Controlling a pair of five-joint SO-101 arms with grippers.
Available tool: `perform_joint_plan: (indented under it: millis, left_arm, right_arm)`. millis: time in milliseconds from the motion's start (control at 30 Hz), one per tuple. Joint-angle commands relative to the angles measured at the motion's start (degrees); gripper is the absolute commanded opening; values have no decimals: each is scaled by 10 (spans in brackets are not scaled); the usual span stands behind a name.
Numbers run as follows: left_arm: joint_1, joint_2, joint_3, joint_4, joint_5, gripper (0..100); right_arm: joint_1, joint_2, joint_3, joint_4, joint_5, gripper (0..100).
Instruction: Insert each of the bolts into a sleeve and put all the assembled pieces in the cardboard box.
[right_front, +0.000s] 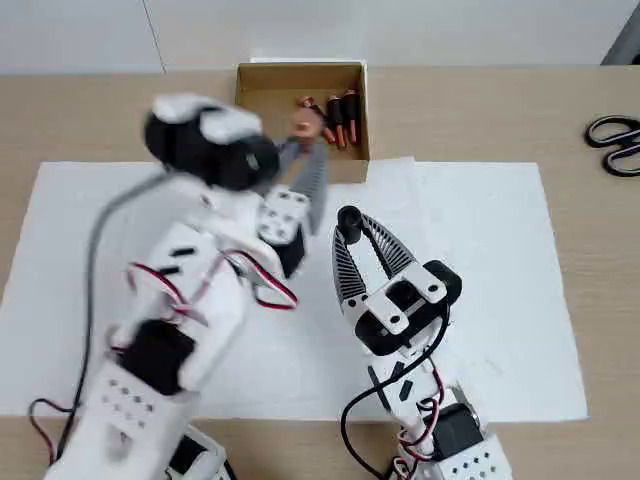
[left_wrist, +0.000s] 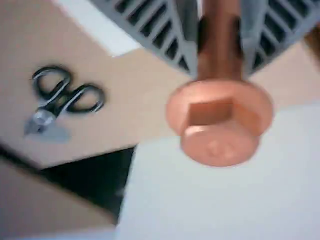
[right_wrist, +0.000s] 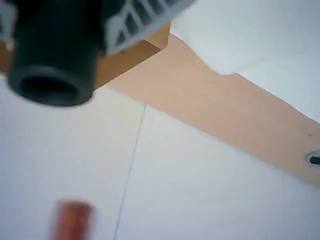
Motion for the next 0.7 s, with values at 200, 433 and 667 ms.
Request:
perform_joint_plan:
  millis: [200, 433, 667]
  left_arm:
    - [15, -40, 57, -120, 3, 6]
    - [11, -39, -26, 50, 120, 6]
    - [15, -35, -22, 62, 123, 6]
  right_arm:
    - [-2, -7, 3, 0, 4, 5]
    - [-2, -12, 3, 46, 3, 5]
    - [-2, -13, 3, 37, 3, 5]
